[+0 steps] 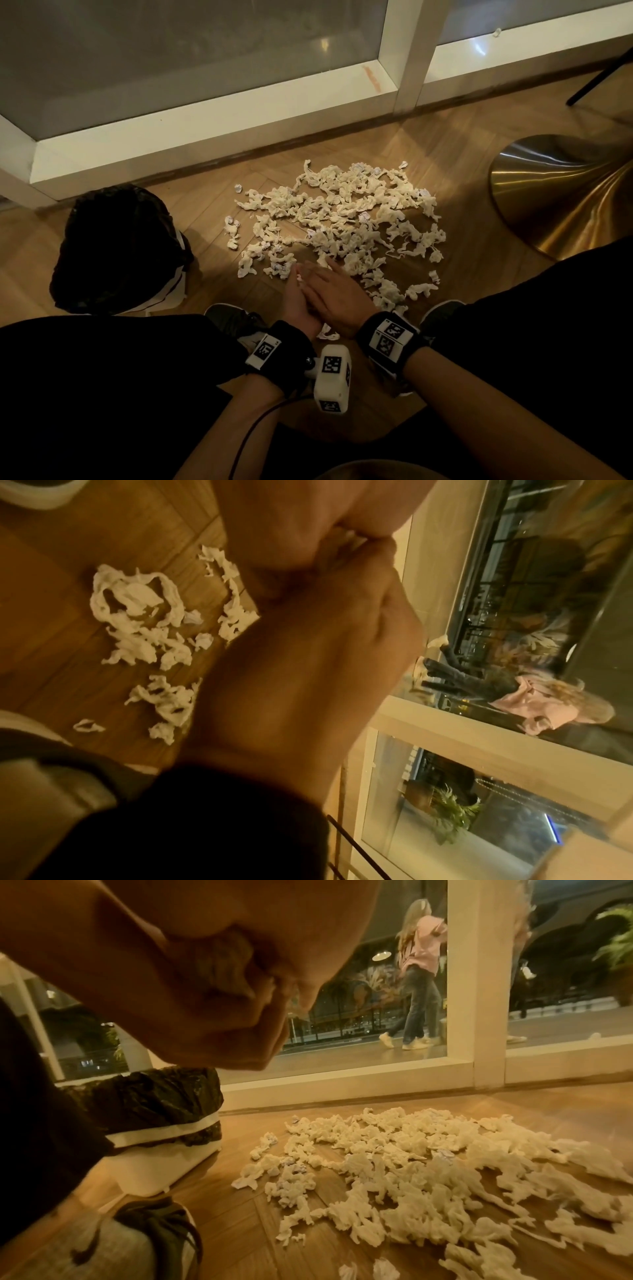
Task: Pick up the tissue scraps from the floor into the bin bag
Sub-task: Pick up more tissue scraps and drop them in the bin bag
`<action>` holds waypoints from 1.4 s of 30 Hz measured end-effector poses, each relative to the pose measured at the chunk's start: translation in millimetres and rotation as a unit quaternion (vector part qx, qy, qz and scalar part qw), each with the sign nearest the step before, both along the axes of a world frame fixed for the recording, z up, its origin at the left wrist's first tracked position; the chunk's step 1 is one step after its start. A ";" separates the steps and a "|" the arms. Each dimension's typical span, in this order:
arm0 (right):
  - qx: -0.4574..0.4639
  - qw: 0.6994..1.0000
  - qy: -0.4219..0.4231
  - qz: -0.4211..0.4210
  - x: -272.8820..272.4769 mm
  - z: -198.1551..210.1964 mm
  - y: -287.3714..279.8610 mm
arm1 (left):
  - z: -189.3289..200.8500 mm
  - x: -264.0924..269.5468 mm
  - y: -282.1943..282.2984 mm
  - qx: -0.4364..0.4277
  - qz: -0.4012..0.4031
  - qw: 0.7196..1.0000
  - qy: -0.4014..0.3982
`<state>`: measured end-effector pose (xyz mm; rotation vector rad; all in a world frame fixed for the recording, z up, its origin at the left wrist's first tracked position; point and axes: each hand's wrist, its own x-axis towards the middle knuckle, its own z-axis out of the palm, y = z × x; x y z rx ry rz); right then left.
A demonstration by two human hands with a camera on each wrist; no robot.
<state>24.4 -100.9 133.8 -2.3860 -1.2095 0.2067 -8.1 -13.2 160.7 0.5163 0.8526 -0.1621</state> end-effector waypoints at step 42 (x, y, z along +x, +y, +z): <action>0.063 0.947 0.299 -0.099 13.6 13.9 -9.1 | -28.4 -9.3 17.2 0.176 -0.233 0.955 0.060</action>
